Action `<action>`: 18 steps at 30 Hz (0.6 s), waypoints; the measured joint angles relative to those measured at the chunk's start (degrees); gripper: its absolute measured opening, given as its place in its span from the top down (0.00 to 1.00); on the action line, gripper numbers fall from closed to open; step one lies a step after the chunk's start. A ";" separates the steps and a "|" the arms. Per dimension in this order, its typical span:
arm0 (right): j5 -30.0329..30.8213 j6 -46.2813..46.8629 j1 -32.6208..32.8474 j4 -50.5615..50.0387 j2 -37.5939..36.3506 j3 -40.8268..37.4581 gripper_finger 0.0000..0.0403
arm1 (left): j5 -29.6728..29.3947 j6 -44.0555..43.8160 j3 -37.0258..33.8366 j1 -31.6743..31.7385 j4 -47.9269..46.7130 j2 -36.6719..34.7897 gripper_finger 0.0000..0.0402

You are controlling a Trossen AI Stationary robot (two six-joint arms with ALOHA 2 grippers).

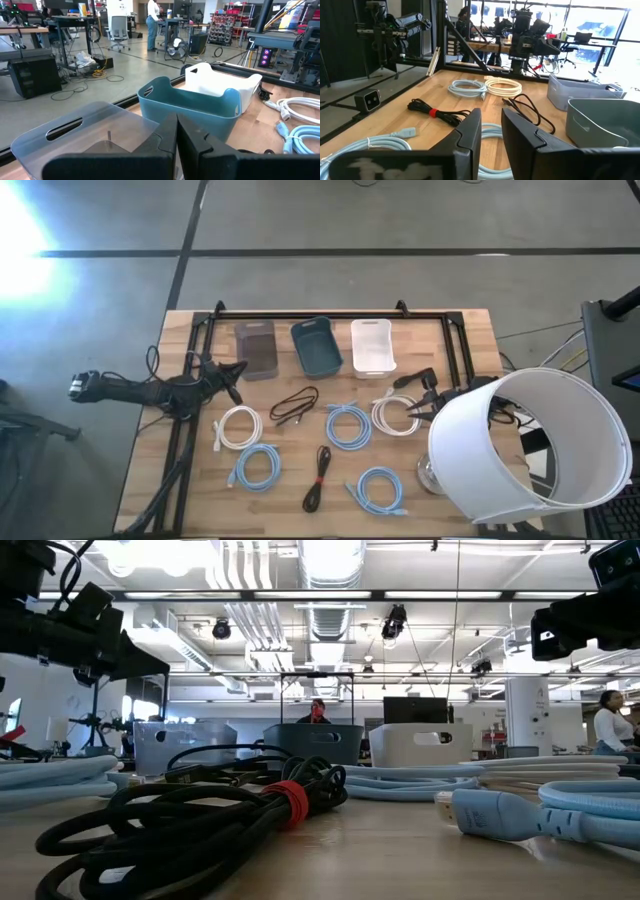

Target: Sort HDMI cables

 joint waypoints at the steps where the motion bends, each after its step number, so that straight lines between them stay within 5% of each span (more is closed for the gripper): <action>1: 0.00 0.01 0.00 0.00 0.02 0.00 0.81 | -0.01 0.01 0.00 0.00 0.00 -0.01 0.97; 18: 0.00 0.01 -0.01 -0.02 0.01 0.00 0.80 | 0.00 0.02 0.00 0.00 0.00 0.00 0.97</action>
